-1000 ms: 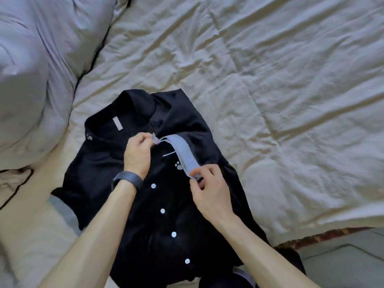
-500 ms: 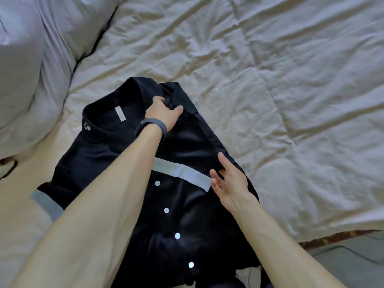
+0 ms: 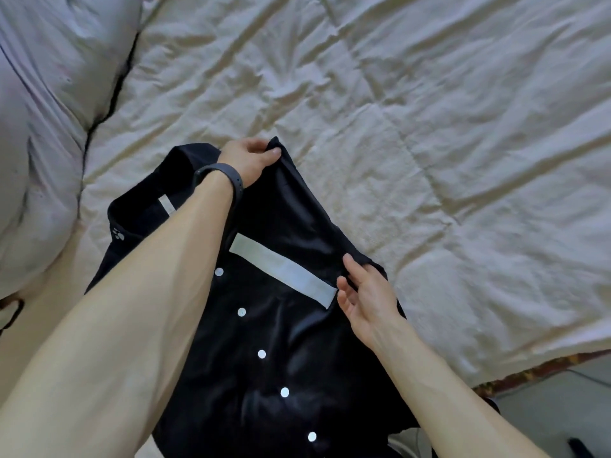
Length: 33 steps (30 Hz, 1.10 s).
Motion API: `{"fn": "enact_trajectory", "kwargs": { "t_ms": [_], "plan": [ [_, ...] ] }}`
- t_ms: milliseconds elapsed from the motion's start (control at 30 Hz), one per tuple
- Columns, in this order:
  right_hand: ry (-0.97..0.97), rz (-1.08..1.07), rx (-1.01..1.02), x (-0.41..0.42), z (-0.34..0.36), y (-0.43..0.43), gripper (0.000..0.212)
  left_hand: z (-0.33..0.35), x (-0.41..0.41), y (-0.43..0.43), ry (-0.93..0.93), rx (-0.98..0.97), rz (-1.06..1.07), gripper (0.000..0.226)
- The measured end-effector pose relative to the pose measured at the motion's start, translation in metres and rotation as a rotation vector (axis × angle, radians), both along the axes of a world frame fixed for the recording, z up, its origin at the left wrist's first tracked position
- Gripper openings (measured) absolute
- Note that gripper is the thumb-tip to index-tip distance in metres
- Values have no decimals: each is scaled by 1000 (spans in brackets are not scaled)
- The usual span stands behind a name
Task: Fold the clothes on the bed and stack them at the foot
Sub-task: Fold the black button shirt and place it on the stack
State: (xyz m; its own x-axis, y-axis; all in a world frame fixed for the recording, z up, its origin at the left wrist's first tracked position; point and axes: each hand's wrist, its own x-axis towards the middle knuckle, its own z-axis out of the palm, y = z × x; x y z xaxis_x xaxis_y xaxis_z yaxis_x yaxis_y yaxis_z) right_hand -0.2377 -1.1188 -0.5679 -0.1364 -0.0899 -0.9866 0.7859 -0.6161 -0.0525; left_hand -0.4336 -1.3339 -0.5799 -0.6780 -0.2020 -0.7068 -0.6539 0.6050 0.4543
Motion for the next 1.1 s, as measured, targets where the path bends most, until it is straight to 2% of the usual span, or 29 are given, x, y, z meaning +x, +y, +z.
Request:
{"fn": "enact_trajectory", "kwargs": {
  "t_ms": [100,167,267,333,367,433,500,567,667,700,767,833,900,1000,1100],
  "plan": [
    [118,217,83,2,3,-5,30,-4,2,6,39,-50,-22,23],
    [173,399,186,6,5,-10,35,-1,13,11,97,-99,27,28],
    [241,658,370,13,5,-14,27,11,52,26,324,-266,106,41],
    [275,785,446,16,5,-14,27,21,92,43,490,-420,39,47],
    [293,879,470,17,6,-12,31,25,115,53,515,-481,25,51],
    [315,1100,490,18,11,-3,40,29,161,71,474,-537,37,57],
    [407,1282,518,16,19,8,34,25,199,81,357,-525,25,61],
    [627,1325,589,6,29,7,31,15,224,86,211,-522,0,69],
    [1090,1242,778,-21,27,-23,26,-4,235,90,64,-552,-18,78],
    [1226,1280,834,-33,19,-40,35,-12,236,91,16,-572,-53,81],
    [1411,1510,889,-58,-2,-70,53,-26,235,91,-72,-578,-106,94],
    [1528,1795,947,-82,-32,-81,61,-35,236,87,-43,-544,-66,96],
    [1517,1956,1027,-104,-62,-70,64,-39,240,83,46,-551,-67,88],
    [1516,1971,1133,-118,-77,-51,67,-43,250,74,106,-572,-160,79],
    [1669,1826,1137,-98,-59,-49,68,-46,257,66,150,-551,-181,75]
  ]
}}
